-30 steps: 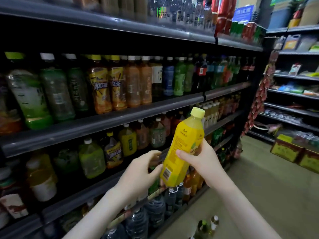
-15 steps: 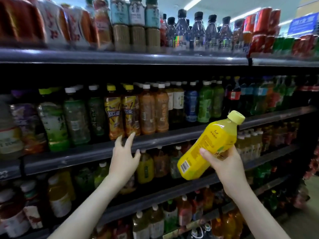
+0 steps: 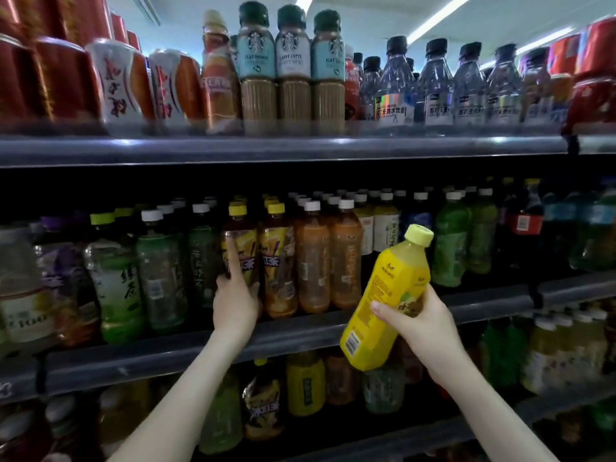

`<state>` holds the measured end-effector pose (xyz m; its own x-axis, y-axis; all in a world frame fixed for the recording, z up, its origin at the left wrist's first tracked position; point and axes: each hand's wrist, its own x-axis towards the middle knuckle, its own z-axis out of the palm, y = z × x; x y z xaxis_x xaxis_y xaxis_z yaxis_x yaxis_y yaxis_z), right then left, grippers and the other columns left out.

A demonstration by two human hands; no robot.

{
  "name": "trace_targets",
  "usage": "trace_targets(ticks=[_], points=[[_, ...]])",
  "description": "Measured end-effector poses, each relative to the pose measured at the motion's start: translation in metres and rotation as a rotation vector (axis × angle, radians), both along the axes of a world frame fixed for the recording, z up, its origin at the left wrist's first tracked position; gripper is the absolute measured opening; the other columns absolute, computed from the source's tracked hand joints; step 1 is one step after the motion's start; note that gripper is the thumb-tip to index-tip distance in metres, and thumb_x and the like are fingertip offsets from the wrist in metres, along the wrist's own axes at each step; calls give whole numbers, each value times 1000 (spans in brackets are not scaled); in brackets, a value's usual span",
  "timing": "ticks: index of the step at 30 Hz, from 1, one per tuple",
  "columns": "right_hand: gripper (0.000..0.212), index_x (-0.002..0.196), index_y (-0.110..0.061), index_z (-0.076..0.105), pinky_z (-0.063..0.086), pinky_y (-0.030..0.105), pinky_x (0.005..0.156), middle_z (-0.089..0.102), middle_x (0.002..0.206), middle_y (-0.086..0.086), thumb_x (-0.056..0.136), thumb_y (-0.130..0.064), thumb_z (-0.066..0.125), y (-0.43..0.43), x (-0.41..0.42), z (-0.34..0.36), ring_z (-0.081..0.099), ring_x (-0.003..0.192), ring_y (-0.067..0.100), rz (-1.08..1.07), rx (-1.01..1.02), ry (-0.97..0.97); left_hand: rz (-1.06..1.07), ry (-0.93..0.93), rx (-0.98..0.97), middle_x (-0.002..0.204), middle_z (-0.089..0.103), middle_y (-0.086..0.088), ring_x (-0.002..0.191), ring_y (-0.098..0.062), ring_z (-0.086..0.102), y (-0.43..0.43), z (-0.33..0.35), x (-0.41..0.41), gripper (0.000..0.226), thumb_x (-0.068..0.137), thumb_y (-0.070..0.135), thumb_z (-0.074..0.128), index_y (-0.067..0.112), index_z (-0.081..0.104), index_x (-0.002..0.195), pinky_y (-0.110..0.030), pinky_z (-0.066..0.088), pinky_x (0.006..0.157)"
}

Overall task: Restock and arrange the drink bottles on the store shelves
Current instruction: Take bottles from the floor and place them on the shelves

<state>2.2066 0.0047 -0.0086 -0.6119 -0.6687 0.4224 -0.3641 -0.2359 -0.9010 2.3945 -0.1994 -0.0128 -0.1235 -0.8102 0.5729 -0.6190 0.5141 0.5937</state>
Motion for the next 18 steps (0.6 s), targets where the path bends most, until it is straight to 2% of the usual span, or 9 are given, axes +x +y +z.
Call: trace_targets(ticks=[4,6,8,9,12,13,15,16,18], points=[[45,109,-33,58,48,24,77,69,98,-16,71,-29,82,-8,-10,-20,63,92,0,25,49,1,21,56,16,131,40,-28,78,-34,56,8,-4,-6,89,98,26,49,46,-27,141,-39,48,63],[44,109,-34,57,48,20,74,68,98,-16,73,-28,82,-6,-16,-33,63,91,-2,46,74,-19,14,94,1,144,30,-26,98,-37,56,14,-12,-9,85,99,27,48,44,-21,144,-42,51,78],[47,112,-32,57,47,16,71,68,99,-16,73,-26,82,-2,-21,-45,63,91,-2,68,116,-37,-8,72,-82,153,16,-23,134,-39,32,29,-29,-18,81,98,25,50,39,-11,149,-45,38,105],[49,115,-30,57,47,15,71,68,100,-16,73,-26,82,0,-25,-50,63,91,-3,76,136,-40,-45,65,-147,155,13,-20,142,-36,19,43,-40,-25,79,96,22,52,37,-4,151,-44,28,111],[52,118,-27,59,48,17,75,69,101,-14,71,-29,83,3,-36,-62,64,93,0,83,185,-16,-333,-5,-225,155,16,-3,145,-20,10,97,-68,-54,82,88,16,61,42,12,148,-34,18,113],[53,117,-27,59,48,18,76,69,101,-14,71,-30,83,5,-39,-63,64,94,1,82,189,-10,-485,-32,-132,152,20,8,143,-9,15,115,-72,-64,86,87,19,62,49,7,145,-28,20,111],[52,115,-29,59,50,19,78,70,100,-14,70,-32,84,8,-46,-63,65,92,-1,79,185,-5,-731,-51,194,138,29,30,125,7,40,136,-79,-82,89,87,29,62,61,-3,138,-18,39,101],[50,114,-29,59,50,18,77,70,99,-14,70,-33,83,10,-50,-63,64,90,-3,79,188,2,-782,-68,273,135,34,34,116,10,47,139,-84,-90,86,86,33,63,61,0,138,-18,45,95],[50,113,-29,57,50,17,75,69,99,-13,71,-35,82,14,-55,-65,64,90,-2,87,208,20,-734,-125,254,136,44,25,117,5,50,139,-91,-102,77,84,42,64,46,17,144,-25,47,96]])
